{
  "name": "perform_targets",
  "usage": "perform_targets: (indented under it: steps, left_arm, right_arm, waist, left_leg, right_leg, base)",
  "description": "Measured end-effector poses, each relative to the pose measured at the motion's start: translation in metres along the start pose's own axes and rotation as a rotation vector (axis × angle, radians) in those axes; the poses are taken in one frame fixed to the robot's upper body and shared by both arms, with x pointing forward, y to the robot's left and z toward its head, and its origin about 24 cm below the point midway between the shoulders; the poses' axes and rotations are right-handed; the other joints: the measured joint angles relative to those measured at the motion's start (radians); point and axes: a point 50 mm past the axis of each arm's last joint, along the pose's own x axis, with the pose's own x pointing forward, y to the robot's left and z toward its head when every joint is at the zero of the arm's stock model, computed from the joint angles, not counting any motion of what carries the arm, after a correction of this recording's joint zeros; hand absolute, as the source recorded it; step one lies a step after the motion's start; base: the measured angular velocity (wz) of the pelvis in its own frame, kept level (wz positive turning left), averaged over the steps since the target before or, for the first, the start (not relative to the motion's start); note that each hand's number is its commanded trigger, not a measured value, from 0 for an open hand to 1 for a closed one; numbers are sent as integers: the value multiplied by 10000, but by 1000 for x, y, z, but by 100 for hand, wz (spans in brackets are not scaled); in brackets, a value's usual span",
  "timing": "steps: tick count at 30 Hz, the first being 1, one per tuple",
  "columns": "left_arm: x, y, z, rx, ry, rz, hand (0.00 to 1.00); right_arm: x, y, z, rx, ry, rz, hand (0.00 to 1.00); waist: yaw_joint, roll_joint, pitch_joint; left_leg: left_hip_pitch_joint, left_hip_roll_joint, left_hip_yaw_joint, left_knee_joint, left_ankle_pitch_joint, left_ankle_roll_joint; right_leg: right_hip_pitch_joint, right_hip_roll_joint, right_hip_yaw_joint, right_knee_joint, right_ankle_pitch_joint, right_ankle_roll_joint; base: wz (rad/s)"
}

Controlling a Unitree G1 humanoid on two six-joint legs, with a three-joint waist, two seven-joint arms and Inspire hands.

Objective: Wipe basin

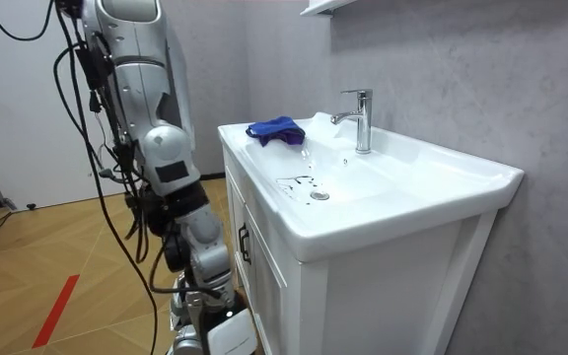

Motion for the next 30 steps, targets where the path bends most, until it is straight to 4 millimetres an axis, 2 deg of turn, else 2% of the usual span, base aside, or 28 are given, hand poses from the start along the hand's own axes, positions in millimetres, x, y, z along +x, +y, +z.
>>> perform_targets:
  steps: [3,5,7,11,12,15,17,21,23,30]
  left_arm:
    - [-2,4,23,-408,-1109,491,0]
    - [-7,8,45,-769,-2269,883,0]
    - [-12,12,61,-1092,-3137,1186,0]
    - [-23,18,86,-1717,-4517,2027,0]
    - [-24,19,88,-1795,-4654,2182,0]
    - [-37,29,110,-2564,-5705,2808,0]
    - [-50,40,130,-3146,-6852,3364,0]
    - [-68,56,150,-4053,-8002,4260,0]
    - [-83,63,165,-4575,-8888,4657,0]
    - [-118,72,188,-5805,-10759,5050,0]
  right_arm:
    - [-1,-9,1,18,-234,-289,0]
    - [-2,-14,3,-4,-442,-471,0]
    - [-2,-17,5,-69,-607,-556,0]
    - [-3,-22,2,78,-666,-720,0]
    - [-3,-22,2,84,-673,-735,0]
    - [-3,-21,-2,202,-638,-726,0]
    - [-3,-22,-6,211,-646,-754,0]
    - [-3,-23,-7,551,-749,-789,0]
    - [-3,-24,-7,495,-820,-856,0]
    - [-4,-24,-7,436,-984,-925,0]
  waist:
    - [333,56,-10]
    - [531,77,-20]
    - [553,137,-58]
    - [773,266,-75]
    - [800,284,-77]
    - [953,295,-74]
    - [1014,303,-74]
    - [1041,416,-71]
    - [1012,477,-67]
    - [936,610,-78]
  left_leg:
    - [-12,-17,-122,46,3,-5]
    - [-56,-33,-219,90,15,-21]
    - [-157,-71,-410,128,18,-27]
    - [-217,-98,-510,172,20,-29]
    - [-221,-99,-513,185,19,-30]
    - [-219,-127,-587,169,33,-47]
    - [-215,-140,-660,129,61,-58]
    - [-181,-126,-687,128,61,-59]
    - [-230,-126,-693,146,61,-60]
    - [-274,-121,-628,152,67,-60]
  right_leg:
    - [24,-6,-102,18,0,0]
    - [25,-8,-185,34,0,0]
    - [22,-4,-289,27,0,0]
    - [1,-16,-355,42,1,-1]
    - [2,-16,-359,43,1,-1]
    - [11,-17,-374,42,1,-2]
    - [8,-25,-368,62,1,-1]
    - [-13,-8,-301,111,0,-2]
    - [-73,-5,-288,135,0,-3]
    - [-231,-23,-238,222,0,-3]
  base:
    - [9]
    - [13]
    - [19]
    - [8]
    - [4]
    - [3]
    - [4]
    - [-2]
    - [0]
    - [-5]
